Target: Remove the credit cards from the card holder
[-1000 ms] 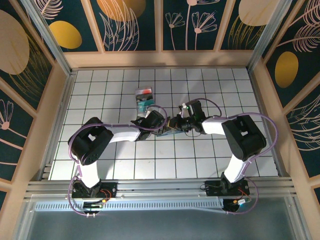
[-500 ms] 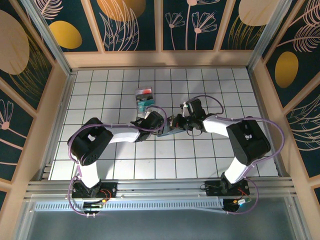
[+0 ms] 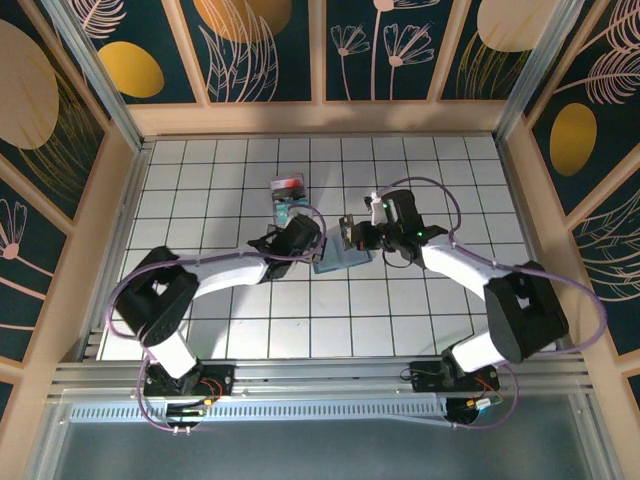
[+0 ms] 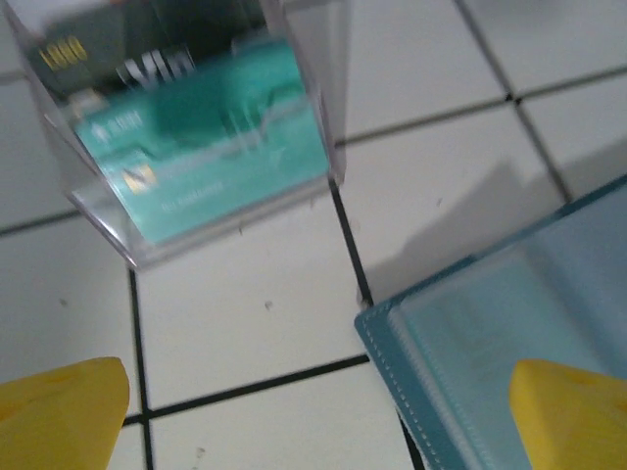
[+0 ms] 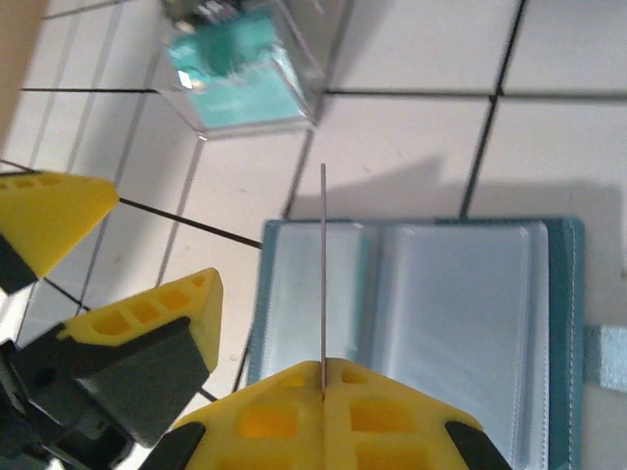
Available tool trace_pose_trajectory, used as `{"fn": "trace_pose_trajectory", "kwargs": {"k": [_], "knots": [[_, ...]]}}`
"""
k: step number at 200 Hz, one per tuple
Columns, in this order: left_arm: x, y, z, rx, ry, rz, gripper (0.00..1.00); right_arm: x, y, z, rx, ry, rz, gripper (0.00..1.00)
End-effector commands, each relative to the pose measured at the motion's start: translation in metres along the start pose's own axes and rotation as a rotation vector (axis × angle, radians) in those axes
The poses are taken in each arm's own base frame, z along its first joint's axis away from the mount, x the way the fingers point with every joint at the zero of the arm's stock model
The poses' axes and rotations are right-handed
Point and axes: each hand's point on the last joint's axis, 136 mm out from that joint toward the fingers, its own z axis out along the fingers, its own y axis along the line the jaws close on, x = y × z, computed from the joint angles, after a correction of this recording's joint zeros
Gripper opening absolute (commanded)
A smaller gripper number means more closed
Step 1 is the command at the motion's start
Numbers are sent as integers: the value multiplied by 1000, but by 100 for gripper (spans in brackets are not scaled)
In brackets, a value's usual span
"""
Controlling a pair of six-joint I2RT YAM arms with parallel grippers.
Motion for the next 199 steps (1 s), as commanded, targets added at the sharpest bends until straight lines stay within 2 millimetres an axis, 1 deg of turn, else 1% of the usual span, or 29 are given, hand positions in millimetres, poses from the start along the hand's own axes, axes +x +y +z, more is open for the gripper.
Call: {"fn": "trace_pose_trajectory", "kwargs": {"k": [1, 14, 27, 28, 30, 40, 48, 66, 81, 94, 104, 121, 137, 150, 159, 173, 180, 183, 199], "knots": [[-42, 6, -25, 64, -77, 16, 99, -8, 23, -18, -49, -54, -195, 0], [-58, 4, -38, 120, -110, 47, 99, -7, 35, -25, -85, -70, -265, 0], [-66, 1, -50, 171, -129, 108, 99, -6, 45, -30, -112, -78, -335, 0], [-73, -1, -54, 177, -144, 108, 99, -6, 45, -31, -112, -79, -339, 0], [-79, -3, -58, 188, -158, 117, 99, -6, 45, -32, -113, -80, -348, 0], [-92, -8, -71, 233, -190, 153, 99, -2, 57, -34, -134, -79, -404, 0], [-99, -14, -81, 284, -211, 184, 99, -1, 62, -36, -146, -79, -436, 0], [-107, -27, -100, 392, -254, 262, 99, 3, 76, -42, -200, -73, -497, 0], [-105, -40, -115, 487, -275, 348, 99, 5, 86, -49, -243, -73, -528, 0], [-103, -45, -125, 541, -292, 408, 99, 6, 92, -55, -271, -78, -548, 0], [-98, -50, -132, 597, -292, 451, 98, 7, 95, -59, -285, -82, -560, 0], [-88, -56, -142, 675, -289, 522, 93, 9, 100, -66, -309, -83, -577, 0], [-83, -57, -144, 709, -283, 557, 86, 10, 104, -71, -324, -83, -584, 0], [-84, -58, -145, 727, -284, 572, 85, 11, 108, -75, -339, -84, -590, 0], [-83, -58, -145, 744, -281, 586, 79, 12, 110, -77, -348, -82, -591, 0], [-82, -58, -143, 766, -277, 603, 77, 11, 112, -78, -352, -79, -592, 0], [-82, -58, -143, 780, -270, 608, 69, 10, 113, -79, -354, -78, -593, 0], [-81, -59, -143, 789, -266, 612, 67, 11, 113, -79, -356, -74, -593, 0], [-77, -63, -142, 826, -244, 638, 65, 10, 117, -80, -365, -73, -599, 0]]}}
